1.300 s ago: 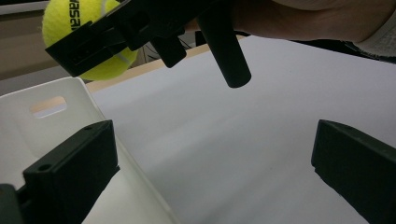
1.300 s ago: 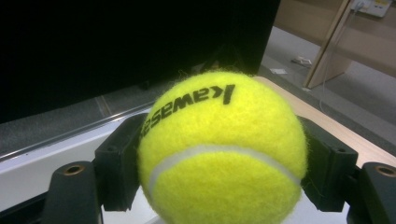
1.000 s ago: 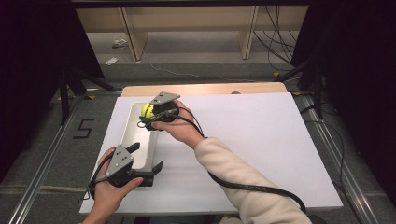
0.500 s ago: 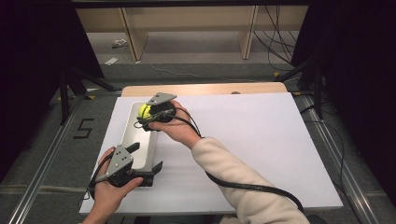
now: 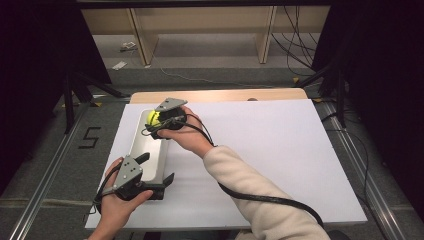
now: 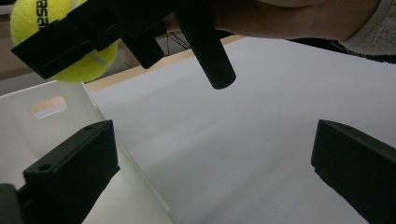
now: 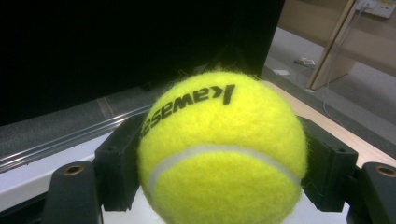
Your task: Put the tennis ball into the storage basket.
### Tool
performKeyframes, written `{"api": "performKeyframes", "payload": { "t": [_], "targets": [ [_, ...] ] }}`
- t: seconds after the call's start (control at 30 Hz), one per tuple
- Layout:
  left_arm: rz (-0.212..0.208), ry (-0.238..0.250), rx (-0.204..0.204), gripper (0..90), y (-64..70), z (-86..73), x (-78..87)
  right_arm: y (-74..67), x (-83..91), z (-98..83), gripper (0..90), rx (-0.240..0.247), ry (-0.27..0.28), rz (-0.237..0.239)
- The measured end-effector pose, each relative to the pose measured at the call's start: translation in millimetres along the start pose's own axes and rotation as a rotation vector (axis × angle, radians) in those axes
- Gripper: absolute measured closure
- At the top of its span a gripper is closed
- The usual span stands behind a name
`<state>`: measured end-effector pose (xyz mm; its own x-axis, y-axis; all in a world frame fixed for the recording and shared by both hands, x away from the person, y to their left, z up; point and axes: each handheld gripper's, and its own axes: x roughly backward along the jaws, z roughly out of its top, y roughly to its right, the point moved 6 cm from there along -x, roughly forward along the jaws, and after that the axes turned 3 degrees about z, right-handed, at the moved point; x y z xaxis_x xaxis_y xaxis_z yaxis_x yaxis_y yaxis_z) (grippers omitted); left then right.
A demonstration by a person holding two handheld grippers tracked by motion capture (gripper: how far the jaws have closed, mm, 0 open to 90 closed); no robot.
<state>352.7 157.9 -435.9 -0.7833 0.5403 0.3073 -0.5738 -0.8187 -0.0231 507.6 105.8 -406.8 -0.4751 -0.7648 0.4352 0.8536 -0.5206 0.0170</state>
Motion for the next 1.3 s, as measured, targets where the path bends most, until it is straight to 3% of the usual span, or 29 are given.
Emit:
{"api": "performKeyframes", "payload": {
  "t": [1.3],
  "targets": [
    [0.000,-0.001,-0.005,0.0,-0.1,0.1,0.6,-1.2,-13.3,-0.2,26.8,-0.007,-0.017,0.013]
  ]
}}
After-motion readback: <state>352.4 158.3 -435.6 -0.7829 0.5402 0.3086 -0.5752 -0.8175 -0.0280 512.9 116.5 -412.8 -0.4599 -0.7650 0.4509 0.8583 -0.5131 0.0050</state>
